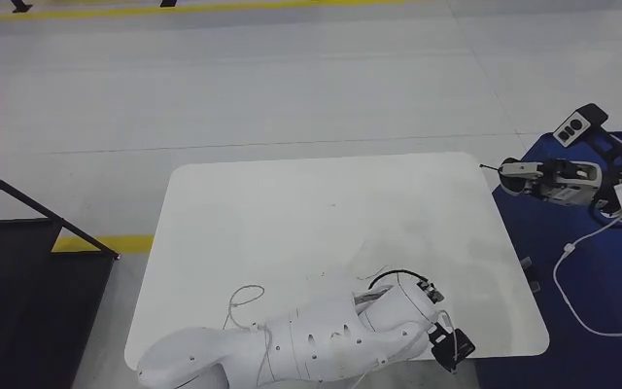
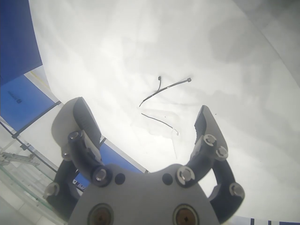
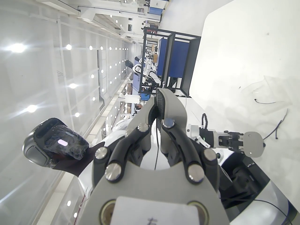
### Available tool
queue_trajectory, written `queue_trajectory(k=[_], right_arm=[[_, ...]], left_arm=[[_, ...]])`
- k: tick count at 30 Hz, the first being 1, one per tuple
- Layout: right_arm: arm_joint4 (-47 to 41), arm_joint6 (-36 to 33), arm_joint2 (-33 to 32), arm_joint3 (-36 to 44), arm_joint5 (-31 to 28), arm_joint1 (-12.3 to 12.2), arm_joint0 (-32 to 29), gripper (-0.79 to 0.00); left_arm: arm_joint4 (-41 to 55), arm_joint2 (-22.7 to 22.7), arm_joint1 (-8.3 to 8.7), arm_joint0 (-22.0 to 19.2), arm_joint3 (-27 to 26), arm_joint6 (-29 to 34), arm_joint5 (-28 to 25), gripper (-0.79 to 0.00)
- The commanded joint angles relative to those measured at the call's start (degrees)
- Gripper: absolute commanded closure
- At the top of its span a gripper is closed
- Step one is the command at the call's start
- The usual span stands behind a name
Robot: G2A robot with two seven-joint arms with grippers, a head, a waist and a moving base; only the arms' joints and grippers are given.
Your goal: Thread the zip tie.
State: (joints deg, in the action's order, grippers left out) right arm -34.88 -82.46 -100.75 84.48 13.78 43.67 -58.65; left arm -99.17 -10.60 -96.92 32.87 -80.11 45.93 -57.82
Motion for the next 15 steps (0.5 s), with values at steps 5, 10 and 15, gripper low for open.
queue_trajectory(k=[5, 10, 15], right_arm=[[0.00, 0.00, 0.00, 0.00, 0.00, 0.00, 0.00, 0.000], [0.00, 0.00, 0.00, 0.00, 0.00, 0.00, 0.00, 0.000], [0.00, 0.00, 0.00, 0.00, 0.00, 0.00, 0.00, 0.000]], left_arm=[[-0.04, 0.04, 0.01, 0.02, -0.02, 0.01, 0.01, -0.785], [-2.97, 0.86, -1.21, -0.44, 4.21, -1.79, -0.18, -0.785], [-3.78, 0.86, -2.08, -0.08, 5.07, -3.28, -0.18, -0.705]])
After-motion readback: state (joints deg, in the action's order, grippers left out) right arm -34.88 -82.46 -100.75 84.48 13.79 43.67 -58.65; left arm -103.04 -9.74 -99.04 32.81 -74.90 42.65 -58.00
